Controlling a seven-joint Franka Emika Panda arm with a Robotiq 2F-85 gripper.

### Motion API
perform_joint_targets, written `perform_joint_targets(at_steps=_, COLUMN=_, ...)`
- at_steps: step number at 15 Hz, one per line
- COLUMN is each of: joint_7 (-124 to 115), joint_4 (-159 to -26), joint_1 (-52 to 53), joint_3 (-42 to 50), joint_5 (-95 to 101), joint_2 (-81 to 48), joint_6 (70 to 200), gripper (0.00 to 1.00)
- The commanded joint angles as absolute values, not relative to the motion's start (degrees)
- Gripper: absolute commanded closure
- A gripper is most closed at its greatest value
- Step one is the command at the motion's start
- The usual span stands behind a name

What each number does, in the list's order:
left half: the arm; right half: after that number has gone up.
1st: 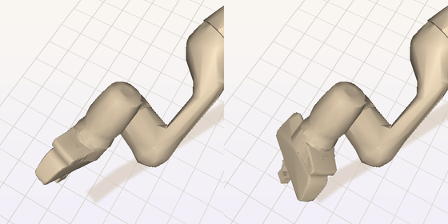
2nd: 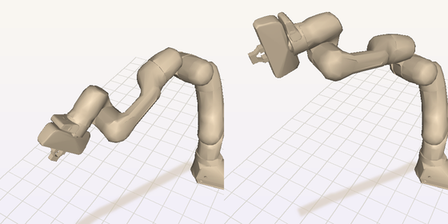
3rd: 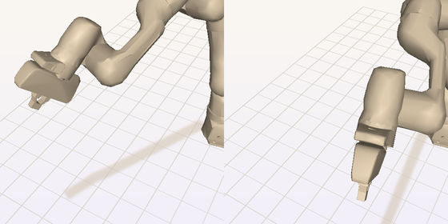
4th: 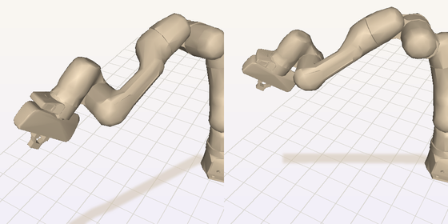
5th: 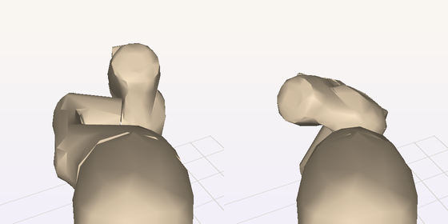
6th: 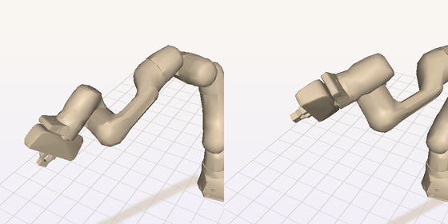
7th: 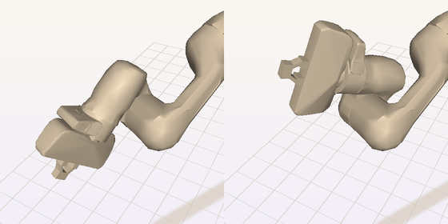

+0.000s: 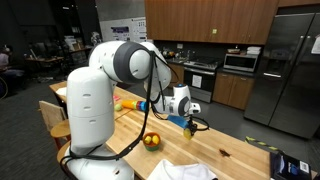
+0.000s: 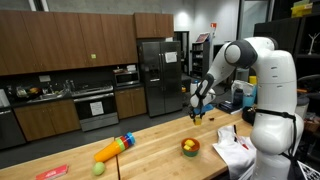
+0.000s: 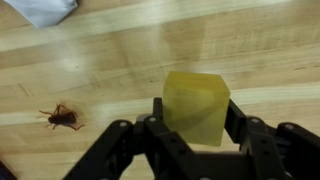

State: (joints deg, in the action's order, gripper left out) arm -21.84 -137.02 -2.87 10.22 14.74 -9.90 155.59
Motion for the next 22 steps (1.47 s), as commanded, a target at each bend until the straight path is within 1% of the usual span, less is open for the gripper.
perform_joint_targets(at_steps=1, joint_7=-16.0, joint_4=-137.6, joint_1=-6.7, joint_3=9.5, joint_5=2.5, joint_2=-7.7, joint_6=151.9, gripper=0.66)
perform_joint_targets(at_steps=4, joint_7=-12.8, joint_4=-136.9, joint_1=-8.9, joint_3=9.9, joint_5=-5.5, joint_2=-7.1, joint_6=148.2, gripper=0.66)
perform_joint_targets(at_steps=6, joint_7=-12.7, joint_4=-136.7, joint_1=-9.7, joint_3=11.0, joint_5=-6.2, joint_2=-6.7, joint_6=147.1, gripper=0.66)
perform_joint_targets(at_steps=14, joint_7=-11.4, joint_4=-137.1, joint_1=-11.7, joint_3=13.7, joint_5=-2.7, joint_2=-6.9, joint_6=145.1, gripper=0.66)
perform_joint_targets(at_steps=22, joint_7=-12.8, joint_4=-140.4, joint_1=-11.6, joint_3=15.3, joint_5=2.6, joint_2=-8.1, joint_6=148.1, gripper=0.66)
